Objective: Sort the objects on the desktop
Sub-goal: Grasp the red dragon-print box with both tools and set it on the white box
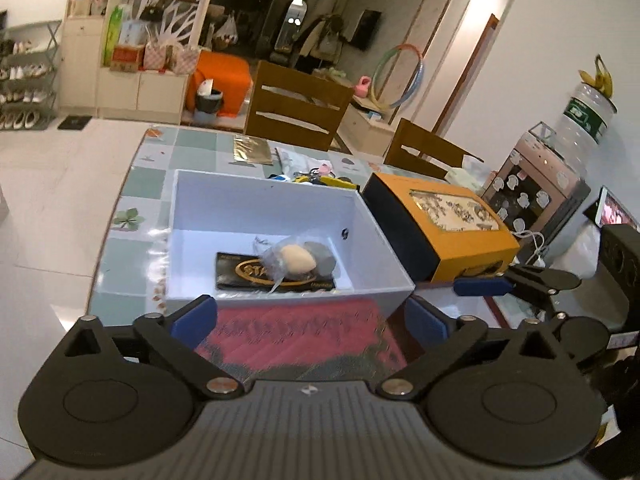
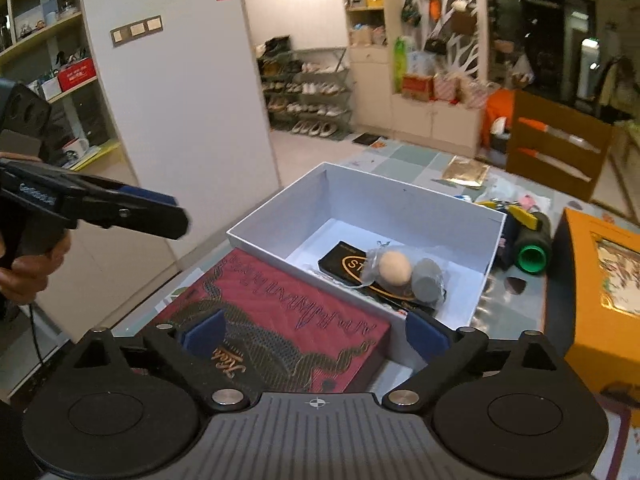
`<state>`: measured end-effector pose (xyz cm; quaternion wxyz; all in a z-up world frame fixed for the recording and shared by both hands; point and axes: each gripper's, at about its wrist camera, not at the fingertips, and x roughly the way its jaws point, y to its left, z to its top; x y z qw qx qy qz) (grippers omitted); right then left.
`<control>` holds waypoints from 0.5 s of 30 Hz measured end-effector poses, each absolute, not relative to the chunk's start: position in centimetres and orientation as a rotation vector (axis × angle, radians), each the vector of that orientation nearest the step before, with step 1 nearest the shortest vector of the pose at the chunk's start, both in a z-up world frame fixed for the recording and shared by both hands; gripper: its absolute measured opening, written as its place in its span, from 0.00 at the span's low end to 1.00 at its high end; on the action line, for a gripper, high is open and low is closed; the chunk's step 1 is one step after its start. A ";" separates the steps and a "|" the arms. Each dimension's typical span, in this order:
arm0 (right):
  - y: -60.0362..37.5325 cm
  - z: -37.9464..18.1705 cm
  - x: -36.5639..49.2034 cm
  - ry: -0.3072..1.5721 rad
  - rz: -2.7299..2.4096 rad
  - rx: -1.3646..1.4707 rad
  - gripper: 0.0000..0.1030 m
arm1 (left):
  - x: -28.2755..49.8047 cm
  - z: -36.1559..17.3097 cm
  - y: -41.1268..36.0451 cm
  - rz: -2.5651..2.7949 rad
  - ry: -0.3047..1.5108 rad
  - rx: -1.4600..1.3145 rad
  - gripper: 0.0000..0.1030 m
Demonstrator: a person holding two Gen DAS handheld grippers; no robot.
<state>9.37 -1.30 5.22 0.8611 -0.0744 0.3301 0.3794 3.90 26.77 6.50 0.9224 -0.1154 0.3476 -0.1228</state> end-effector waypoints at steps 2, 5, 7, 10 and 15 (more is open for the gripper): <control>-1.4 4.7 8.1 0.682 0.781 -0.158 0.95 | 2.1 6.0 27.4 -0.254 0.691 -0.235 1.00; -1.5 3.6 6.2 0.682 0.756 -0.145 0.95 | -0.4 4.9 28.2 -0.252 0.672 -0.228 1.00; -1.7 3.0 5.0 0.671 0.739 -0.133 0.96 | -1.8 4.0 28.6 -0.238 0.669 -0.205 1.00; -2.0 2.0 3.1 0.645 0.724 -0.116 0.96 | -3.8 2.5 29.0 -0.231 0.662 -0.170 1.00; -2.2 0.1 0.3 0.627 0.697 -0.110 0.96 | -6.9 -0.7 29.9 -0.260 0.650 -0.120 1.00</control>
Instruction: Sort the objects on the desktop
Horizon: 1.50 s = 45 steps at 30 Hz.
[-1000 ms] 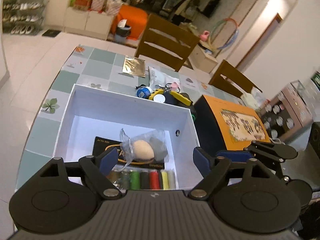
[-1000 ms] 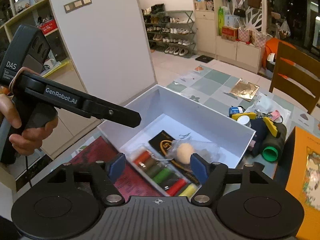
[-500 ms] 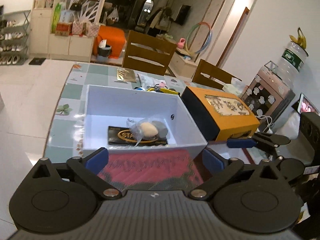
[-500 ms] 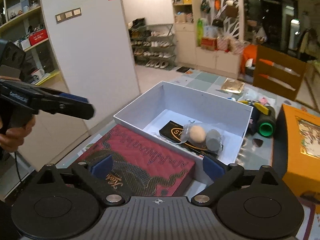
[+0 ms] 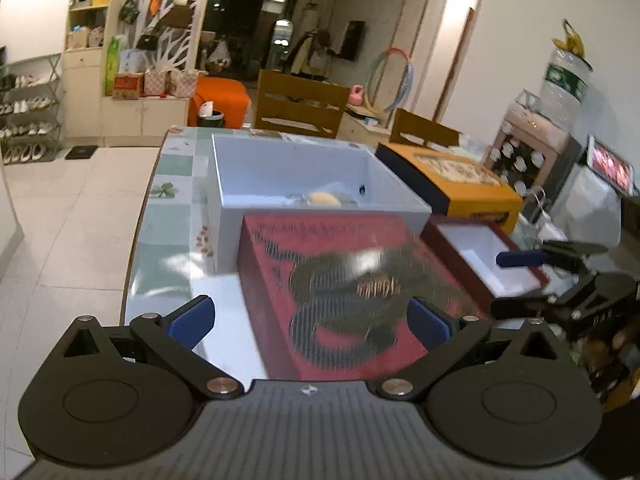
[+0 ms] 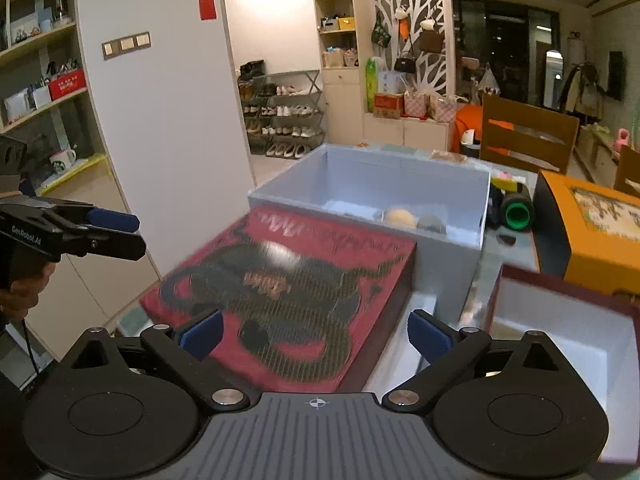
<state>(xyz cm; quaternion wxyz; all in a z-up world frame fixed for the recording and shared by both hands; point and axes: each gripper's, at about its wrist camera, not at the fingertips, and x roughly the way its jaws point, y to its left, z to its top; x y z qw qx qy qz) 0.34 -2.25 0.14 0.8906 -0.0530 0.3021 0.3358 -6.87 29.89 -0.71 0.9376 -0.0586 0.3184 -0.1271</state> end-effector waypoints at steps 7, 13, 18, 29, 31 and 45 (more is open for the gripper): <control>-2.4 -3.7 -1.9 0.642 0.604 -0.128 0.96 | -9.5 -5.6 31.7 -0.265 0.704 -0.046 1.00; -2.6 -7.4 -2.5 0.669 0.551 -0.160 0.96 | -10.4 -8.4 32.9 -0.292 0.732 -0.025 1.00; -2.3 -9.2 -2.9 0.662 0.560 -0.196 0.96 | -10.2 -10.0 32.7 -0.334 0.748 0.022 1.00; -2.7 -11.4 -2.5 0.666 0.625 -0.214 0.96 | -7.9 -12.6 30.8 -0.414 0.776 0.126 1.00; -2.8 -11.5 -2.3 0.660 0.649 -0.212 0.96 | -7.4 -12.8 30.6 -0.422 0.785 0.141 0.99; -2.7 -12.4 -2.5 0.600 0.701 -0.201 1.00 | -6.2 -13.1 29.8 -0.453 0.796 0.198 1.00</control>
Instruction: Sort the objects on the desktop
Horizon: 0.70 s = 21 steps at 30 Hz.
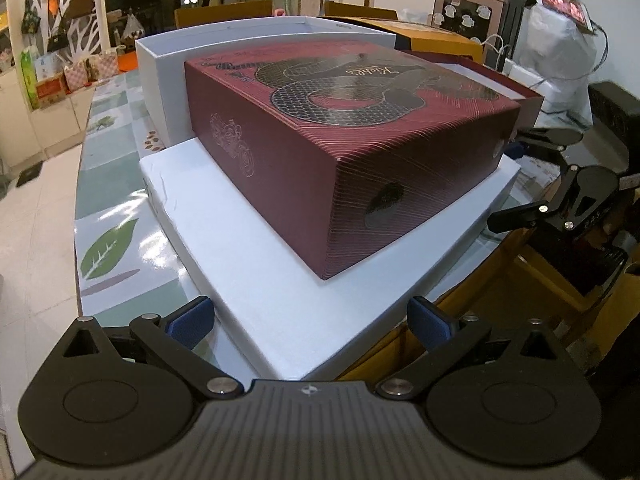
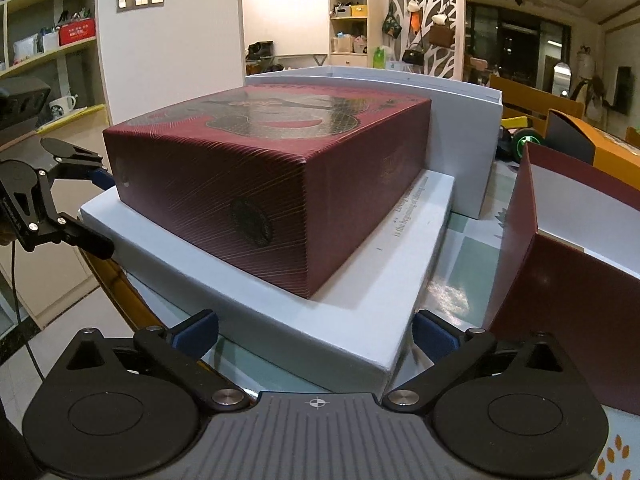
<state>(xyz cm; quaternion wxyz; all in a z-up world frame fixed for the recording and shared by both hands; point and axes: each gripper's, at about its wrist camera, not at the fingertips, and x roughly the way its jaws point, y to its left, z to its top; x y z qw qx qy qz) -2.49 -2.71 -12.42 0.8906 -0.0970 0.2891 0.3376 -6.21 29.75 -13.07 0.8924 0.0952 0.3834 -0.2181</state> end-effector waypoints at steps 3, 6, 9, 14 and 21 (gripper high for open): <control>-2.4 -12.1 -2.5 0.611 0.693 -0.216 0.99 | -6.8 -12.8 29.2 -0.433 0.776 0.238 0.98; -1.8 -12.0 -2.7 0.616 0.676 -0.259 0.99 | -7.5 -12.8 28.7 -0.410 0.753 0.277 0.97; -1.6 -11.9 -3.1 0.604 0.672 -0.273 0.99 | -8.1 -12.9 28.3 -0.390 0.743 0.316 0.96; -1.3 -11.3 -3.6 0.581 0.669 -0.293 0.99 | -8.8 -12.5 28.1 -0.374 0.727 0.340 0.95; -1.2 -9.8 -4.5 0.551 0.665 -0.291 0.98 | -9.9 -10.7 28.0 -0.360 0.693 0.363 0.95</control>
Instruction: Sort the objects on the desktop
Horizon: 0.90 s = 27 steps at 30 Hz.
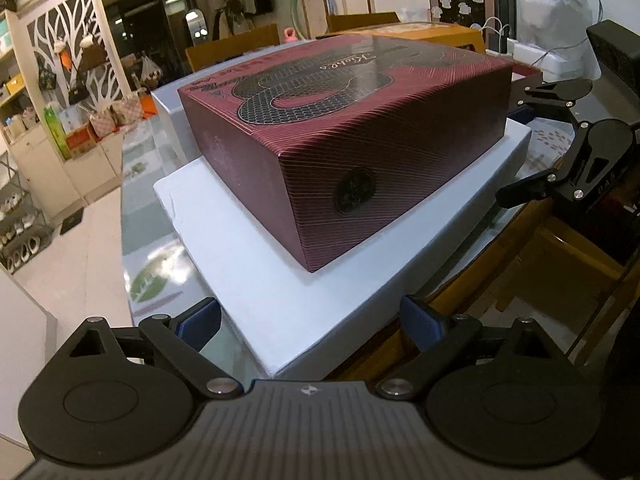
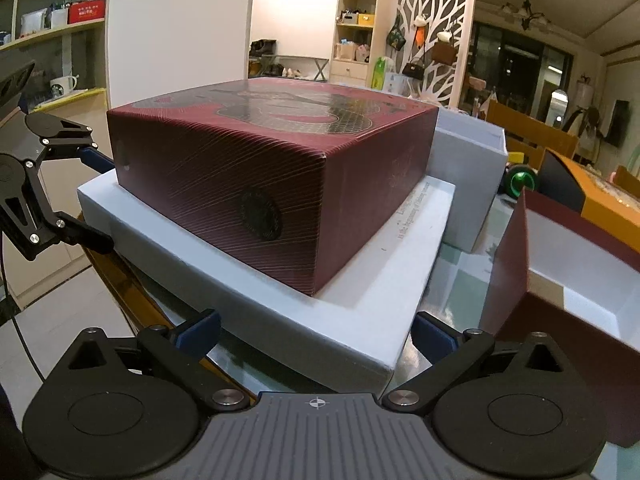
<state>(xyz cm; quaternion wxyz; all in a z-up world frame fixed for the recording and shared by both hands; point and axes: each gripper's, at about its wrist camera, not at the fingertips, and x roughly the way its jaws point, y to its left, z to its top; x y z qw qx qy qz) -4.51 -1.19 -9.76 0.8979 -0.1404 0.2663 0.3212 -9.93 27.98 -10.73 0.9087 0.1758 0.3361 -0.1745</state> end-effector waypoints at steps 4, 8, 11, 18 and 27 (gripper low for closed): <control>-1.1 -8.7 -5.2 0.527 0.660 -0.300 0.98 | -10.6 -9.3 27.8 -0.357 0.676 0.382 0.95; -1.0 -7.5 -5.8 0.507 0.646 -0.293 0.98 | -11.2 -7.7 27.7 -0.358 0.643 0.418 0.95; -1.1 -6.7 -6.2 0.490 0.634 -0.286 0.98 | -11.5 -6.8 27.5 -0.359 0.622 0.446 0.95; -1.3 -5.2 -6.5 0.455 0.602 -0.276 0.98 | -11.4 -4.4 27.3 -0.370 0.557 0.481 0.95; -1.3 -3.6 -6.0 0.429 0.575 -0.283 0.98 | -10.0 -2.6 26.7 -0.376 0.528 0.476 0.95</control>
